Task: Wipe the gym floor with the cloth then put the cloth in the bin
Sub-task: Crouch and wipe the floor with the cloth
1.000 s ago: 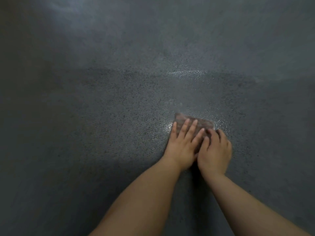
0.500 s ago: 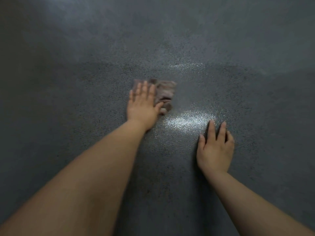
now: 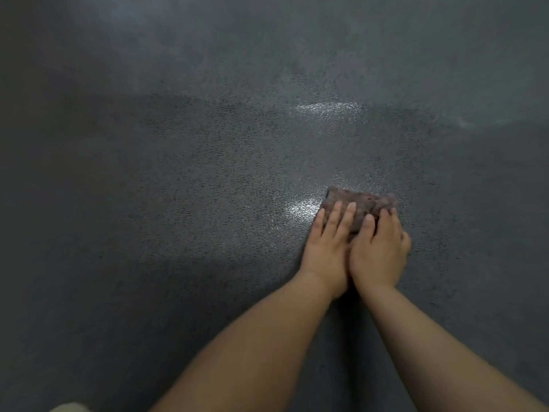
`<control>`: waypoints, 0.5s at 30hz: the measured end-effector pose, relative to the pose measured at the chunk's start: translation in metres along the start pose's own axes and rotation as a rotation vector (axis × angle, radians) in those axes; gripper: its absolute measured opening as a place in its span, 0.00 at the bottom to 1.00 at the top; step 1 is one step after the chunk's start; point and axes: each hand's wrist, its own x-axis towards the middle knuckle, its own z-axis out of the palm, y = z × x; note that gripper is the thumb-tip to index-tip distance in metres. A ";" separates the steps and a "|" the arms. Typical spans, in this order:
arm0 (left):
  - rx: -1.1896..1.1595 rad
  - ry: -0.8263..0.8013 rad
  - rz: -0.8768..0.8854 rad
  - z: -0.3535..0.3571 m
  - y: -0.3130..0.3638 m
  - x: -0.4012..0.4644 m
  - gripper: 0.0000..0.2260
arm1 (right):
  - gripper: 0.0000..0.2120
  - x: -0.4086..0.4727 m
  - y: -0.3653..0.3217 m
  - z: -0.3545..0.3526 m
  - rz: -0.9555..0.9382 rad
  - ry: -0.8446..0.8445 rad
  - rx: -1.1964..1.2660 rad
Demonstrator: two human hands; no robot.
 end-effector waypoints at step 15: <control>-0.182 0.110 -0.690 0.023 -0.182 -0.115 0.28 | 0.24 -0.051 -0.050 0.026 -0.269 -0.205 -0.193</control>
